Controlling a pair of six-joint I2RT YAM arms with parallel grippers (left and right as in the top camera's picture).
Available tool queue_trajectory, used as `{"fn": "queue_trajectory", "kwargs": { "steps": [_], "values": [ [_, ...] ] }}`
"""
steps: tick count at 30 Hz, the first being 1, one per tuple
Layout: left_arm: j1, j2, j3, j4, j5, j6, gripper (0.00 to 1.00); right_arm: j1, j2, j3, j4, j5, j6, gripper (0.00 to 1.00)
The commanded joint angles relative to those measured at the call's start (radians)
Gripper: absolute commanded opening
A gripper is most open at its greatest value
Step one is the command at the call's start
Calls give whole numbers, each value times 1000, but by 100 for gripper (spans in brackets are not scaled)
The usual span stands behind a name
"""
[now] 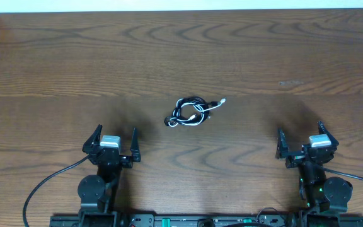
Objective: Untangle cables
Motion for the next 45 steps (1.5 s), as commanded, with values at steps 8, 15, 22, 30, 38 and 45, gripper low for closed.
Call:
{"fn": "queue_trajectory", "kwargs": {
  "steps": [8,15,22,30,38,45],
  "values": [
    [4,83,31,-48,25,-47,96,-5,-4,-3,3,-33,69,99],
    [4,414,222,-50,54,-45,96,-6,-4,25,3,-118,125,99],
    [4,713,461,-71,245,-35,96,-6,56,132,-39,-142,172,99],
    [-14,1077,809,-248,473,18,96,-6,597,551,-252,-260,151,99],
    [-152,1344,1076,-556,514,93,96,-5,1148,980,-547,-322,89,99],
    [-154,1417,1075,-562,512,101,96,-5,1205,978,-543,-441,113,99]
  ]
}}
